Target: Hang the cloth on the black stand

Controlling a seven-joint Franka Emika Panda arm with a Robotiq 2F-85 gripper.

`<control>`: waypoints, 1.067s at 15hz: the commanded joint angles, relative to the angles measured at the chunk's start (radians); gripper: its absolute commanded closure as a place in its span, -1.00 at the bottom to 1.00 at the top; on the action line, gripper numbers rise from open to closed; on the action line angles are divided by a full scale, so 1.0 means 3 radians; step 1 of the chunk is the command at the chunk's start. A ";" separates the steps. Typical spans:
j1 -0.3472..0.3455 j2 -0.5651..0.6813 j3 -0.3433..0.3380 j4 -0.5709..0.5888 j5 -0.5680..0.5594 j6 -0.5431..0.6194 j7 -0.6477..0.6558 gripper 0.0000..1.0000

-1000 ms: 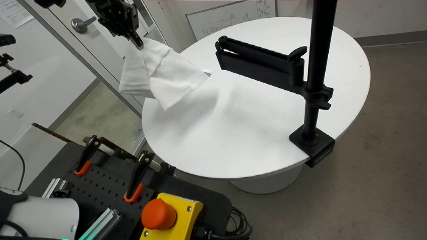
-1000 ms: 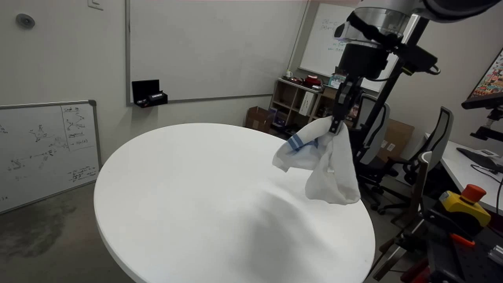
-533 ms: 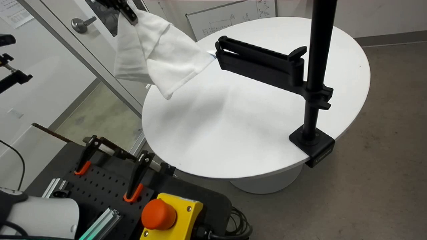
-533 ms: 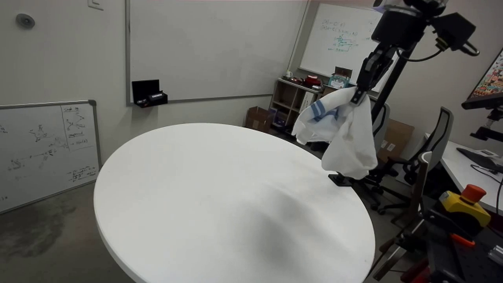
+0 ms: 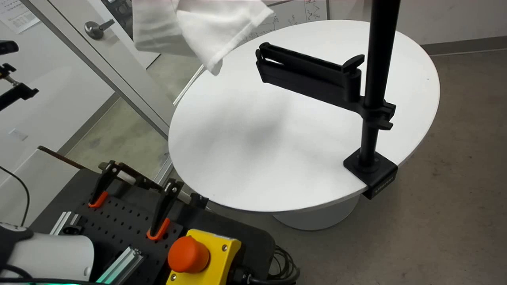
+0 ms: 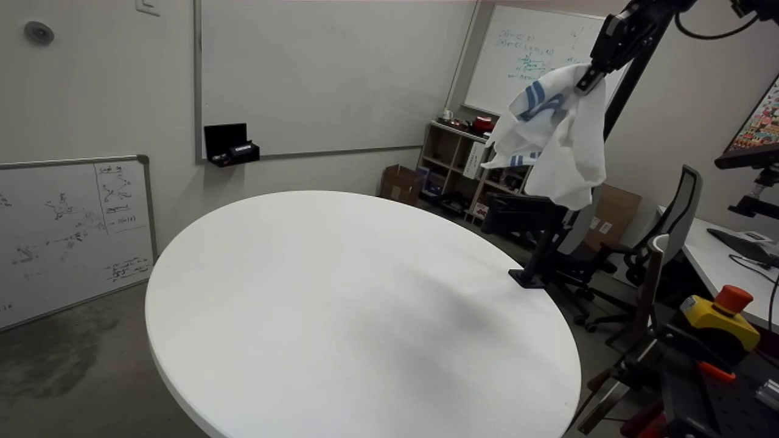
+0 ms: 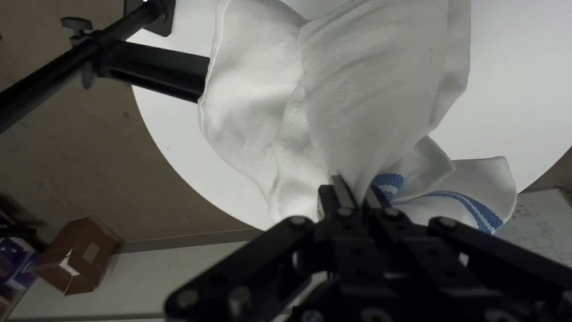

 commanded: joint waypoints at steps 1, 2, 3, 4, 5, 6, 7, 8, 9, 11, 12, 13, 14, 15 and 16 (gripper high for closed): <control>-0.0231 -0.0190 0.0067 0.0079 -0.0169 -0.0040 0.0235 0.98; -0.0302 -0.0165 0.0072 0.0133 -0.0213 -0.0059 0.0276 0.98; -0.0361 -0.0148 0.0076 0.0165 -0.0246 -0.0074 0.0315 0.98; -0.0436 -0.0077 0.0069 0.0221 -0.0283 -0.0096 0.0358 0.98; -0.0490 -0.0039 0.0067 0.0252 -0.0313 -0.0107 0.0403 0.98; -0.0551 0.0026 0.0053 0.0295 -0.0342 -0.0121 0.0445 0.98; -0.0609 0.0080 0.0051 0.0330 -0.0372 -0.0135 0.0507 0.98; -0.0681 0.0153 0.0058 0.0373 -0.0421 -0.0144 0.0600 0.98; -0.0732 0.0225 0.0060 0.0416 -0.0466 -0.0154 0.0679 0.98; -0.0812 0.0391 0.0066 0.0505 -0.0572 -0.0180 0.0872 0.98; -0.0833 0.0472 0.0068 0.0545 -0.0632 -0.0192 0.0973 0.98; -0.0846 0.0564 0.0071 0.0591 -0.0697 -0.0200 0.1081 0.98; -0.0841 0.0658 0.0070 0.0636 -0.0755 -0.0208 0.1192 0.98; -0.0822 0.0742 0.0060 0.0678 -0.0806 -0.0227 0.1285 0.98; -0.0794 0.0836 0.0049 0.0721 -0.0847 -0.0233 0.1379 0.98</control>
